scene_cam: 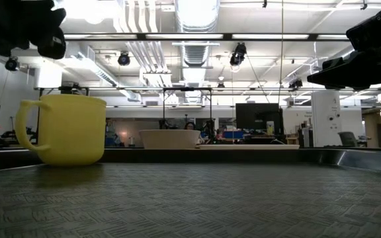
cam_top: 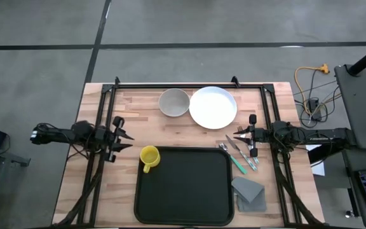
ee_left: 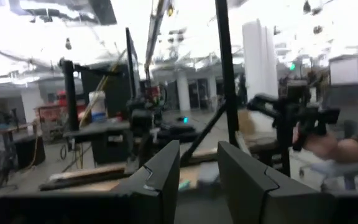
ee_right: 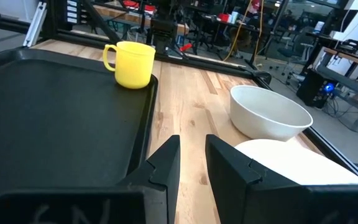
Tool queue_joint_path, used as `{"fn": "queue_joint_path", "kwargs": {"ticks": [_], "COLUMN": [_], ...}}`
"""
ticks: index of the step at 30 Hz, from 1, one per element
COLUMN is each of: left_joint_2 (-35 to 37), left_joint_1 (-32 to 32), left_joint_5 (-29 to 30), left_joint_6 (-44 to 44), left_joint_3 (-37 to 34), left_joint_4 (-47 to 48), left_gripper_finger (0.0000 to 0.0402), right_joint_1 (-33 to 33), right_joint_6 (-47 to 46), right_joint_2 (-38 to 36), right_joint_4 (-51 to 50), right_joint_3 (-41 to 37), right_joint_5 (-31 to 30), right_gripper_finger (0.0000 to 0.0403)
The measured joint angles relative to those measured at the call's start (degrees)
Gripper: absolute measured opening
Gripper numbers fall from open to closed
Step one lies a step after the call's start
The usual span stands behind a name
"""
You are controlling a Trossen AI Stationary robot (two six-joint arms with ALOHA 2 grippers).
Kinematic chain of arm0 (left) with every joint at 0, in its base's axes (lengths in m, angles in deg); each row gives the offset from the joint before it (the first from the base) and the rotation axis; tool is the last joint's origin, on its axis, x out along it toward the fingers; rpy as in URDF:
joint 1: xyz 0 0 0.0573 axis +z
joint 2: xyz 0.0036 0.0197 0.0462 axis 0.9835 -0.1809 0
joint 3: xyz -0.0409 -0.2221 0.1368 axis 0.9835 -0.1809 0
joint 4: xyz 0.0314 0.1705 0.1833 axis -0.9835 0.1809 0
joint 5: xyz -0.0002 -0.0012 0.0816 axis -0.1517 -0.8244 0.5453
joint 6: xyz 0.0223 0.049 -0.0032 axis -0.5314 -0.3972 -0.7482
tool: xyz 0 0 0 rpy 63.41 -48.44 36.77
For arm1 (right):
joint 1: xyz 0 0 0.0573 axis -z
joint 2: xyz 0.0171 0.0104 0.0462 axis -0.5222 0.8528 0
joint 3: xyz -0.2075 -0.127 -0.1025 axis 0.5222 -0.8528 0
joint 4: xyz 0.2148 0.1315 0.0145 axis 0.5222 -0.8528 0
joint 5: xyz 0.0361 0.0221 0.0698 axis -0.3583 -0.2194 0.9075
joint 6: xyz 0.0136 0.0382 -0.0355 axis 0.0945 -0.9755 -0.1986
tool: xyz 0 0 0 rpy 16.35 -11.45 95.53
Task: Set up tray
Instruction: Put the white plate on the black tray to the bottom right of the yellow mug
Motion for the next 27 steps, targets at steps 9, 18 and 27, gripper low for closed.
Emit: {"fn": "queue_joint_path", "kwargs": {"ticks": [9,18,27], "left_joint_2": [0.07,-0.19,-0.23], "left_joint_1": [-0.02,-0.04,-0.04], "left_joint_5": [0.03,0.03,0.03], "left_joint_6": [-2.51,-4.1,-4.29], "left_joint_3": [-0.35,-0.34,-0.35], "left_joint_4": [2.6,4.83,8.91], "left_gripper_finger": [0.0094,0.0094,0.0094], "right_joint_1": [-0.02,-0.02,0.0], "right_joint_6": [0.01,-1.91,-12.96], "right_joint_2": [0.0,0.0,0.04], "right_joint_4": [-0.01,0.27,5.93], "right_joint_3": [-0.01,-0.02,-0.02], "right_joint_5": [0.02,0.06,0.02], "right_gripper_finger": [0.0068,0.0068,0.0068]}}
